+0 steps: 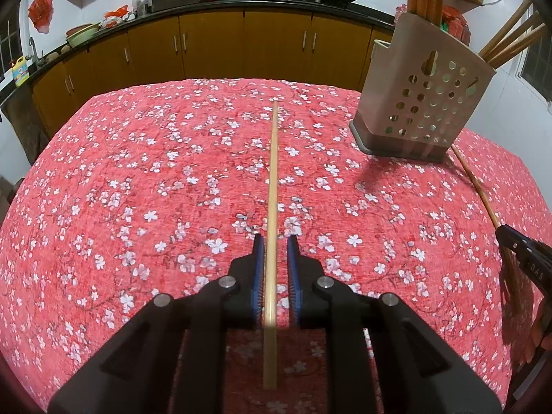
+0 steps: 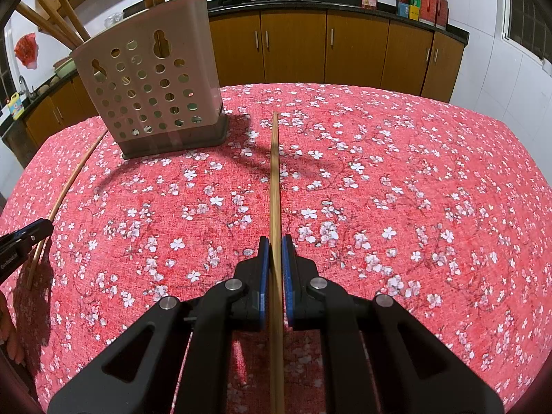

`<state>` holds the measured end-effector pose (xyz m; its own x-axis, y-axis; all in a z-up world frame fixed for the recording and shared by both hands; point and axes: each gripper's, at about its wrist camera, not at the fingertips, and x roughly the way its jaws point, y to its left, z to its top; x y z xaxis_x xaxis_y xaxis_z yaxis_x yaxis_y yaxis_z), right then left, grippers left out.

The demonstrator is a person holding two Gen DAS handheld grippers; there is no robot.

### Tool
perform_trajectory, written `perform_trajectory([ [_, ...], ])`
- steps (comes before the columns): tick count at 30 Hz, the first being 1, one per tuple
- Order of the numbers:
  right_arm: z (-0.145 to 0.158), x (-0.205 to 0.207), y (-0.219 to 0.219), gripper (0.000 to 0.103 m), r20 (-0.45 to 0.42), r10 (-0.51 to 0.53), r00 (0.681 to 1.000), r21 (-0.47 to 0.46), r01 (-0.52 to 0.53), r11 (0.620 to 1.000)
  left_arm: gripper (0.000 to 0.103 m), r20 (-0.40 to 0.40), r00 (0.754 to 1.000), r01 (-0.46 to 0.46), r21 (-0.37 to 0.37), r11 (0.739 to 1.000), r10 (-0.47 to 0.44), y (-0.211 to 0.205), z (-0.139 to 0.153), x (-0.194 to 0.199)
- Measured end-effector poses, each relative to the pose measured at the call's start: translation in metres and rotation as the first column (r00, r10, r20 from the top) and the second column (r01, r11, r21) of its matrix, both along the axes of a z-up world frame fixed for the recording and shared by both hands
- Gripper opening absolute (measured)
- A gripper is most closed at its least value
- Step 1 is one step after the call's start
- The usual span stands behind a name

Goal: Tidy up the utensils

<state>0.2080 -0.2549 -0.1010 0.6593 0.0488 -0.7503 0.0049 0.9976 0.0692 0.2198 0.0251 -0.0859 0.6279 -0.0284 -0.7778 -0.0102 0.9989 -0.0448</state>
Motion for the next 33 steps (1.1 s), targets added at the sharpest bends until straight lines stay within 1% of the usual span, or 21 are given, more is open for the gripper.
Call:
perform_trajectory([
  [5, 0.0, -0.001, -0.002, 0.009, 0.0, -0.002, 1.0, 0.014, 0.002, 1.0, 0.016, -0.001, 1.0, 0.002, -0.007, 1.0, -0.002, 0.001, 0.0, -0.001],
  [11, 0.001, -0.007, -0.002, 0.009, -0.003, -0.004, 1.0, 0.025, 0.004, 1.0, 0.016, -0.002, 1.0, 0.007, 0.008, 1.0, -0.007, -0.002, 0.001, -0.012],
  [18, 0.002, -0.009, -0.002, 0.009, -0.003, -0.005, 1.0, 0.029, 0.005, 1.0, 0.016, -0.004, 1.0, 0.011, 0.012, 1.0, -0.011, -0.001, 0.002, -0.013],
  [21, 0.002, -0.009, -0.002, 0.008, -0.002, -0.005, 1.0, 0.031, 0.005, 0.999, 0.012, -0.003, 1.0, 0.01, 0.014, 1.0, -0.01, -0.001, 0.002, -0.013],
  [22, 0.002, -0.009, -0.002, 0.008, -0.002, -0.002, 1.0, 0.03, 0.003, 1.0, 0.008, -0.004, 1.0, 0.01, 0.019, 1.0, -0.01, -0.001, 0.002, -0.013],
  [24, 0.004, -0.011, -0.003, 0.008, -0.001, 0.004, 1.0, 0.02, -0.004, 1.0, 0.008, -0.018, 1.0, 0.02, 0.003, 1.0, -0.02, 0.002, 0.004, -0.014],
  [26, 0.012, -0.018, -0.006, 0.008, 0.027, 0.003, 1.0, 0.032, -0.004, 0.999, 0.008, -0.016, 1.0, 0.018, -0.013, 1.0, -0.019, 0.007, 0.009, -0.015],
  [33, 0.059, -0.037, -0.019, 0.008, 0.159, -0.026, 0.987, 0.055, 0.018, 0.998, 0.008, 0.079, 0.996, 0.031, -0.026, 0.999, -0.029, 0.016, 0.049, -0.028],
])
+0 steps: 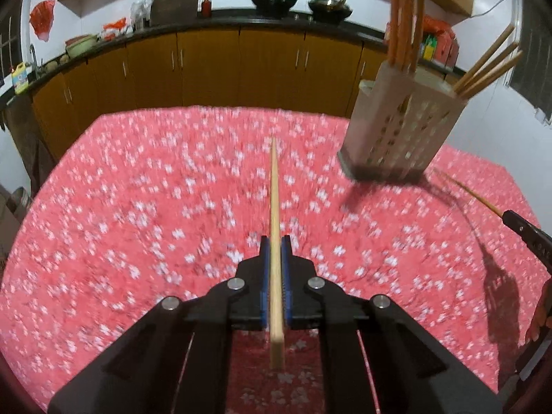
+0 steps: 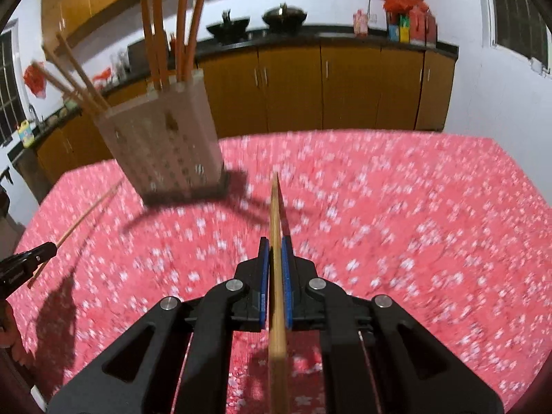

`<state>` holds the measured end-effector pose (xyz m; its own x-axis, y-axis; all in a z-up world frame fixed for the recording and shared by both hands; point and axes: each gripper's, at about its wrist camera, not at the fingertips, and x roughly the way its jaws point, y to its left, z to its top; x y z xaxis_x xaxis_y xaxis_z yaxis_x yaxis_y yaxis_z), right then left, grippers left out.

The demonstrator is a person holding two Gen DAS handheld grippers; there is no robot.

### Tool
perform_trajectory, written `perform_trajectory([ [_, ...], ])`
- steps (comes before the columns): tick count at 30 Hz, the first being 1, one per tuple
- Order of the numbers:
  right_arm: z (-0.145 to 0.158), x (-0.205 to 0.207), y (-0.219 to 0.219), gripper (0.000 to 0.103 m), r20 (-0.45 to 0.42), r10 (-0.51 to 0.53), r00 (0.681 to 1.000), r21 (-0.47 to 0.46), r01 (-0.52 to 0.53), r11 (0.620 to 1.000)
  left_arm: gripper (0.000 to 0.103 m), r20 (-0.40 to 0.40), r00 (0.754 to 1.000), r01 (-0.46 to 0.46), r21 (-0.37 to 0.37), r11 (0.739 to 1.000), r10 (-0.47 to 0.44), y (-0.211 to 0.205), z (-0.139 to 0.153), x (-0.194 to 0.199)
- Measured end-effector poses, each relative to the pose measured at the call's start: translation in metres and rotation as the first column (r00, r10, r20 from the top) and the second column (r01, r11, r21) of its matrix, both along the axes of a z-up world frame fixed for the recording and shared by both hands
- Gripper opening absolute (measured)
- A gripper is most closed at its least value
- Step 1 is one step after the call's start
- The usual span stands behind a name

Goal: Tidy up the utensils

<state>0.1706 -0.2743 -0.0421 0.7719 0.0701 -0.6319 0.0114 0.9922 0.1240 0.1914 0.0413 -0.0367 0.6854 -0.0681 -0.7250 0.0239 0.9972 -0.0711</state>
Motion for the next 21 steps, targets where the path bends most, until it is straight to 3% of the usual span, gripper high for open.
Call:
perform_trajectory([
  [9, 0.034, -0.009, -0.008, 0.008, 0.095, -0.001, 0.995, -0.008, 0.002, 1.0, 0.008, 0.121, 0.993, 0.013, -0.025, 1.0, -0.009, 0.003, 0.049, -0.01],
  [11, 0.024, -0.004, -0.008, 0.009, 0.049, 0.016, 0.999, -0.023, -0.015, 1.0, 0.008, 0.113, 0.994, 0.008, -0.028, 1.0, -0.005, 0.004, 0.047, -0.011],
  [14, 0.004, 0.0, -0.011, 0.021, -0.024, 0.024, 0.999, -0.014, -0.024, 1.0, 0.008, 0.081, 0.997, 0.003, -0.033, 0.999, 0.0, 0.005, 0.035, -0.012],
  [21, -0.038, 0.001, -0.015, 0.022, -0.15, 0.045, 0.988, -0.014, -0.048, 0.999, 0.008, 0.011, 1.0, -0.004, -0.047, 0.999, 0.004, 0.005, 0.005, -0.017],
])
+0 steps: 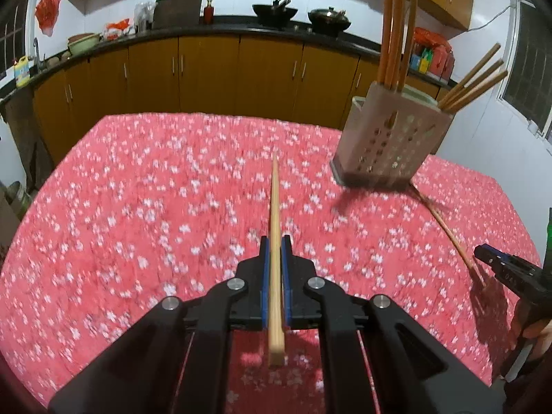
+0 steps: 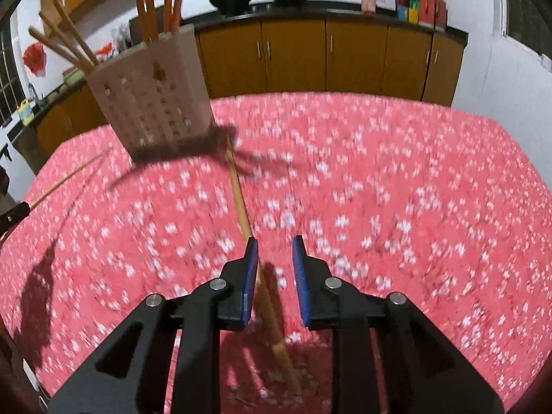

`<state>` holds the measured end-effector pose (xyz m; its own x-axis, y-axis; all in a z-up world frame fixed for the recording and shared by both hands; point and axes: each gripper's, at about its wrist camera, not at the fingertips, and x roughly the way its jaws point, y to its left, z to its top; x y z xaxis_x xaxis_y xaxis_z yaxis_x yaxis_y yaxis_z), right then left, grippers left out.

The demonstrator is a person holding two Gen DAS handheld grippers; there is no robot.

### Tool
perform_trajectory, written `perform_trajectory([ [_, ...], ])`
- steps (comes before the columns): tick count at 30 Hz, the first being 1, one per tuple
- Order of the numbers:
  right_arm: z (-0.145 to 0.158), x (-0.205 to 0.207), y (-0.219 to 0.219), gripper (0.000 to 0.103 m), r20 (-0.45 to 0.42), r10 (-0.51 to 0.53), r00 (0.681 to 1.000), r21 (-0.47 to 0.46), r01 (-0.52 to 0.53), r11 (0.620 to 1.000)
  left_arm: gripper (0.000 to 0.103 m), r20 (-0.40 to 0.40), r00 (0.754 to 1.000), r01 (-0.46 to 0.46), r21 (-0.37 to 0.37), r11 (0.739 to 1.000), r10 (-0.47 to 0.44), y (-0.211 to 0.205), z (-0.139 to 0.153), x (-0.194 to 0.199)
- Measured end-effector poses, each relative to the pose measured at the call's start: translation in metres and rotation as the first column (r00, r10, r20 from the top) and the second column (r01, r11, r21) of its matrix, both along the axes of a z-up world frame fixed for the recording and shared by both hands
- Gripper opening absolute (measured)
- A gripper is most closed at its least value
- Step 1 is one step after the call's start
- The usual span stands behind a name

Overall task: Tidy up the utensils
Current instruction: 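Lift both chopsticks upright and carry them over the utensil holder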

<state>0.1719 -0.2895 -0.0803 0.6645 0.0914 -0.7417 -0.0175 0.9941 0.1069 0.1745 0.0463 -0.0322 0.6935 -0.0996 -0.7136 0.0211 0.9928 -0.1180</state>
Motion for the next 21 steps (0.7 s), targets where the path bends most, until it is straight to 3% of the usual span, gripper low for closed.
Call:
perform_trajectory([
  [10, -0.01, -0.006, 0.008, 0.022, -0.002, 0.094, 0.996, 0.029, -0.093, 0.995, 0.008, -0.048, 0.999, 0.006, 0.0, 1.0, -0.006, -0.003, -0.02, 0.0],
  [12, -0.016, -0.004, 0.012, 0.015, -0.029, 0.099, 0.995, 0.007, -0.099, 0.995, 0.008, -0.053, 0.999, 0.006, -0.001, 1.0, -0.006, -0.004, -0.022, 0.001],
  [15, -0.016, -0.001, 0.011, 0.008, -0.022, 0.072, 0.997, -0.011, -0.072, 0.997, 0.008, -0.06, 0.998, 0.008, 0.0, 1.0, -0.008, -0.004, -0.025, 0.001],
  [21, -0.017, 0.018, -0.002, 0.007, -0.02, -0.048, 0.999, 0.015, 0.048, 0.999, 0.008, -0.065, 0.998, 0.007, -0.002, 1.0, -0.007, -0.004, -0.027, 0.002],
])
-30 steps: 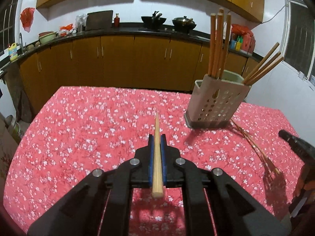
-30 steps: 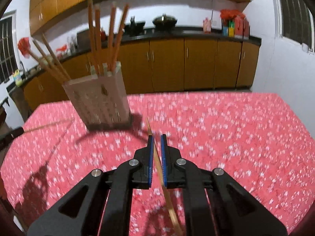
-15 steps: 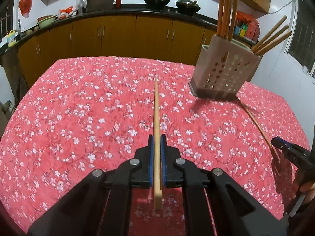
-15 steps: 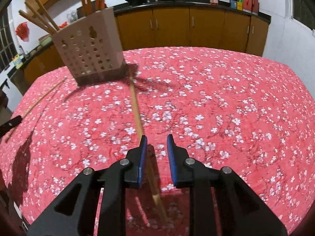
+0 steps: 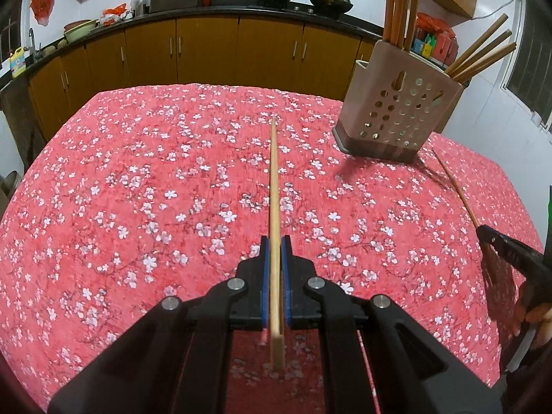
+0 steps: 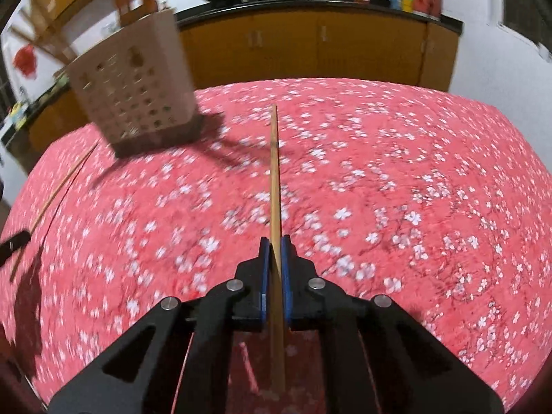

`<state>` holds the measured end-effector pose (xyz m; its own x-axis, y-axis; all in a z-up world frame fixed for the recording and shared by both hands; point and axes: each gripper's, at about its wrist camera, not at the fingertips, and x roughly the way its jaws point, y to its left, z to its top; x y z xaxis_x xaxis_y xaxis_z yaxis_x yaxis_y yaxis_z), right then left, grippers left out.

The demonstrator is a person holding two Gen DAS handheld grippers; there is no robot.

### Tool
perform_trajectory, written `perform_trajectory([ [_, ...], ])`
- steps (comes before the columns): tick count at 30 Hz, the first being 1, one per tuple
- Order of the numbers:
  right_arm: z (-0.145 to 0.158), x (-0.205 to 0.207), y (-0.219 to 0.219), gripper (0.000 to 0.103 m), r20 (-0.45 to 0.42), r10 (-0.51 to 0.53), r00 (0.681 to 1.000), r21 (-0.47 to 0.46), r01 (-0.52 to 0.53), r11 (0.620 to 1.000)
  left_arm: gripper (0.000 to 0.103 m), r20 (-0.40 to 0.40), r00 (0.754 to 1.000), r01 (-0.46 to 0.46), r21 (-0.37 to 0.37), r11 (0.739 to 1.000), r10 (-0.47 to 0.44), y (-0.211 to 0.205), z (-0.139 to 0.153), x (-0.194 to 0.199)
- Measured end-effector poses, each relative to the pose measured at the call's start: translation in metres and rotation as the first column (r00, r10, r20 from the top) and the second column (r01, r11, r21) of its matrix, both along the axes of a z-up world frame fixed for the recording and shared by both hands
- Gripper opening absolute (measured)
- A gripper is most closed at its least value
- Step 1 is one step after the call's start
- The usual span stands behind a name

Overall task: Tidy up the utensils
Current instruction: 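Lift both chopsticks upright and carry them over the utensil holder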

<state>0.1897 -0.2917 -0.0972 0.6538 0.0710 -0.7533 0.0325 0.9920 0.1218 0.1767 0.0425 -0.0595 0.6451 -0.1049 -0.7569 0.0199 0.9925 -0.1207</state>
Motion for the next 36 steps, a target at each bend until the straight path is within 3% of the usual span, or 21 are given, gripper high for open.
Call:
perform_trajectory([
  [14, -0.001, 0.0, 0.001, 0.007, 0.002, -0.003, 1.0, -0.018, 0.003, 1.0, 0.008, -0.026, 1.0, -0.008, -0.024, 1.0, 0.008, 0.002, -0.012, 0.004],
  [17, 0.004, -0.004, -0.001, 0.007, 0.013, -0.005, 1.0, -0.016, 0.005, 1.0, 0.008, 0.007, 1.0, -0.015, -0.015, 1.0, 0.015, 0.007, 0.0, -0.001],
  [24, 0.052, -0.025, -0.007, 0.007, 0.154, -0.012, 0.988, 0.005, 0.012, 1.0, 0.008, 0.114, 0.993, -0.035, -0.024, 0.999, 0.037, 0.014, 0.041, -0.009],
  [36, 0.113, -0.048, -0.013, 0.007, 0.368, -0.056, 0.928, 0.043, 0.043, 0.998, 0.008, 0.323, 0.946, -0.015, -0.065, 0.998, 0.036, 0.011, 0.115, -0.028],
])
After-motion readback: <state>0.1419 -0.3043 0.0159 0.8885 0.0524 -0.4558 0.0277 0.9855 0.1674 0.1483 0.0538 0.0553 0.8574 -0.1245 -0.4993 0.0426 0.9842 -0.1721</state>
